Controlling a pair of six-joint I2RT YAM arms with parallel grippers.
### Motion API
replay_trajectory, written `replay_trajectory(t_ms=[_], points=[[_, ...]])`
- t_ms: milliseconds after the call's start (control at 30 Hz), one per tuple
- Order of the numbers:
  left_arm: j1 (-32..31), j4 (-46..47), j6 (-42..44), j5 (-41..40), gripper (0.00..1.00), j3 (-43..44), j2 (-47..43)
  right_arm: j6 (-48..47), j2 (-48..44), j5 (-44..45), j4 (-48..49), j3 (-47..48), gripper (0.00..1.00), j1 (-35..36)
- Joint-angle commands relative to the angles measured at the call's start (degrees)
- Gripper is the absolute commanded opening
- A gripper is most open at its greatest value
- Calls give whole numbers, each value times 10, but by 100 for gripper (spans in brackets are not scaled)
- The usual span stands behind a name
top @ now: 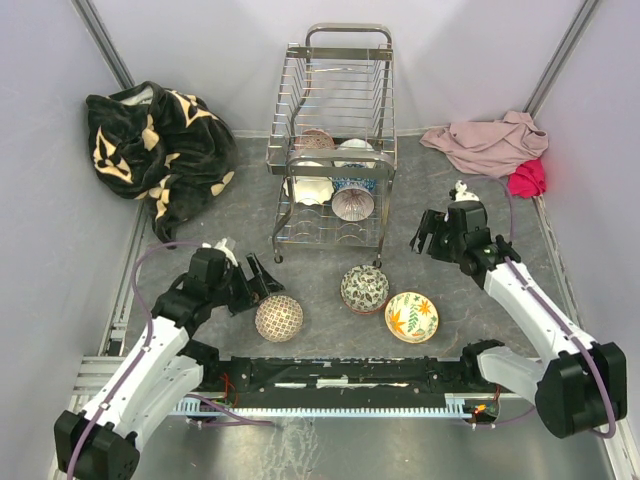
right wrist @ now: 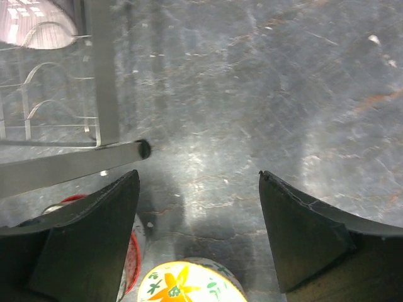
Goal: Load the bowls into the dish rack
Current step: Adjust the dish rack at the center of the board.
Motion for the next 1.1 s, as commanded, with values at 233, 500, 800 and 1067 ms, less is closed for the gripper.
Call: replay_trajectory(t_ms=[233, 500, 800, 1067], points=[[-6, 10, -51, 15, 99, -29, -57, -45, -187, -150, 135, -54, 84, 45], [-9, 33, -60, 12, 99, -36, -85, -94, -110, 100, 173, -9, 81, 243], [-11, 47, -64, -13, 99, -36, -115, -76, -1, 348, 222, 27, 70, 313], [-17, 119, -77, -19, 99, -64, -90, -92, 56, 377, 292, 29, 62, 311]])
